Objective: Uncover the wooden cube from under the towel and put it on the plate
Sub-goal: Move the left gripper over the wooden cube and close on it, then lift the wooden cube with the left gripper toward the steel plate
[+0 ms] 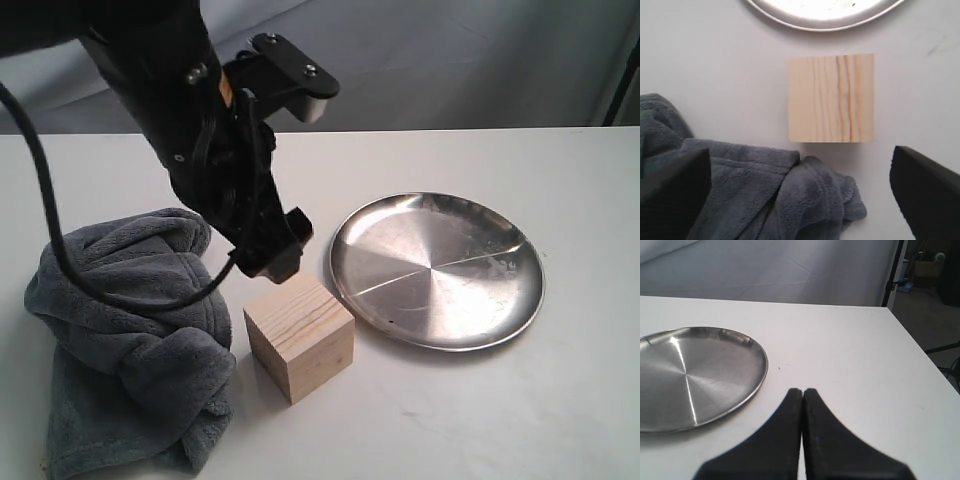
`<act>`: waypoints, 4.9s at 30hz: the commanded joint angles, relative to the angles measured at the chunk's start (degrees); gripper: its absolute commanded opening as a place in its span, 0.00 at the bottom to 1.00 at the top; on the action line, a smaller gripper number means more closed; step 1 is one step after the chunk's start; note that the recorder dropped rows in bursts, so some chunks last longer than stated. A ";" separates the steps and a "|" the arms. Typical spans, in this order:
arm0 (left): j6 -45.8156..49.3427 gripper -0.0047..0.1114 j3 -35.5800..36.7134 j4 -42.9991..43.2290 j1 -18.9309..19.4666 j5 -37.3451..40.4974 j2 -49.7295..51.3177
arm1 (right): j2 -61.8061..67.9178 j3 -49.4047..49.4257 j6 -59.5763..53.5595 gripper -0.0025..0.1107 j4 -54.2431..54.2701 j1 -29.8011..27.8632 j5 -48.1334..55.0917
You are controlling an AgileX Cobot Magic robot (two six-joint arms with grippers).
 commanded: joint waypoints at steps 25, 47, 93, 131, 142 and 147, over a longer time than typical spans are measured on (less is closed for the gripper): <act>-7.43 0.83 -0.30 3.06 -3.20 -5.75 17.57 | -0.26 0.19 0.06 0.02 0.70 -0.08 -0.05; -7.53 0.83 -7.13 0.21 -3.20 1.42 18.02 | -0.26 0.19 0.06 0.02 0.70 -0.08 -0.05; -5.34 0.83 -9.64 -1.25 -3.20 1.95 25.86 | -0.26 0.19 0.06 0.02 0.70 -0.08 -0.05; -5.96 0.21 -10.25 3.06 -3.20 2.93 24.85 | -0.26 0.19 0.06 0.02 0.70 -0.08 -0.05; -9.44 0.21 -17.78 -0.15 -3.20 2.93 22.24 | -0.26 0.19 0.06 0.02 0.70 -0.08 -0.05; -10.86 0.17 -23.00 -1.26 -3.20 2.93 22.24 | -0.26 0.19 0.06 0.02 0.70 -0.08 -0.05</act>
